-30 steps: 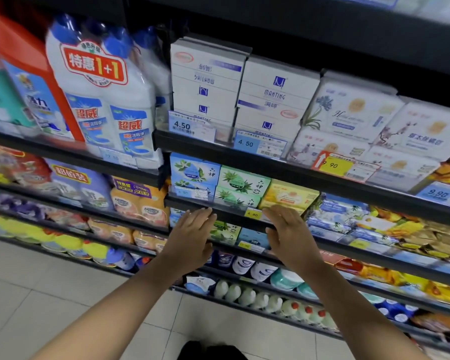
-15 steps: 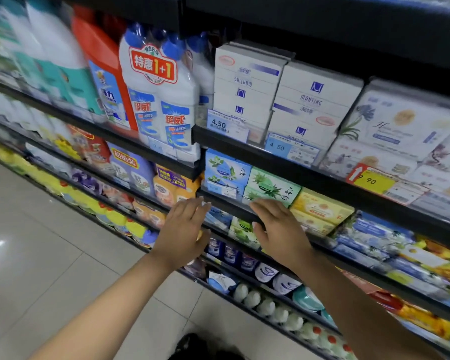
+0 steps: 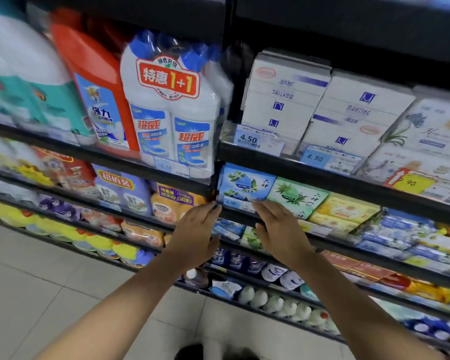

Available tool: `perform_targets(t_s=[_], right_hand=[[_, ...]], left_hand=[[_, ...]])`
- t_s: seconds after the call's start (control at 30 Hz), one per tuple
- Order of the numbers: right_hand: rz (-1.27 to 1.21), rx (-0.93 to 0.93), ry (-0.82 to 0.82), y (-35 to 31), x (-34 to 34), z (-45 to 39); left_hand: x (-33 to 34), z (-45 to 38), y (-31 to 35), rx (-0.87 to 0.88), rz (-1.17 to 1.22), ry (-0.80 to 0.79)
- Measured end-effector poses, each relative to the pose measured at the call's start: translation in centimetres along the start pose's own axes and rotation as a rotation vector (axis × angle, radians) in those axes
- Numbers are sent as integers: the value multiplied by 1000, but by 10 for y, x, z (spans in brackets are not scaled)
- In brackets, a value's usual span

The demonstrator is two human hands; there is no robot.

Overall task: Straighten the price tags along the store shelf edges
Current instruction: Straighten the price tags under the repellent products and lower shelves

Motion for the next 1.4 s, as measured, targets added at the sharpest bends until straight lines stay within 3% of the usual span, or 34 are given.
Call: perform_targets(t_s=[0.33, 0.67, 0.97, 1.1, 1.27, 1.4], right_hand=[[85, 122, 11, -6, 9, 4], [94, 189, 39, -7, 9, 5], [21, 145, 65, -19, -2, 28], [-15, 155, -28, -20, 17, 77], [1, 306, -223, 6, 50, 127], [-20, 291, -203, 3, 54, 123]], left_hand=[[15, 8, -8, 116, 79, -75], [12, 22, -16, 99, 74, -87], [7, 27, -12, 106, 62, -94], [20, 39, -17, 84, 21, -145], [40, 54, -25, 42, -4, -195], [46, 55, -21, 42, 1, -172]])
Point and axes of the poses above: each hand's wrist, its own z-axis away from the middle knuckle, its own x-axis out of the palm, y = z × x, the point moved 10 cm from there along -z, towards the middle knuckle, and after that the axes turned 12 degrees about y, right-handed, at the moved point
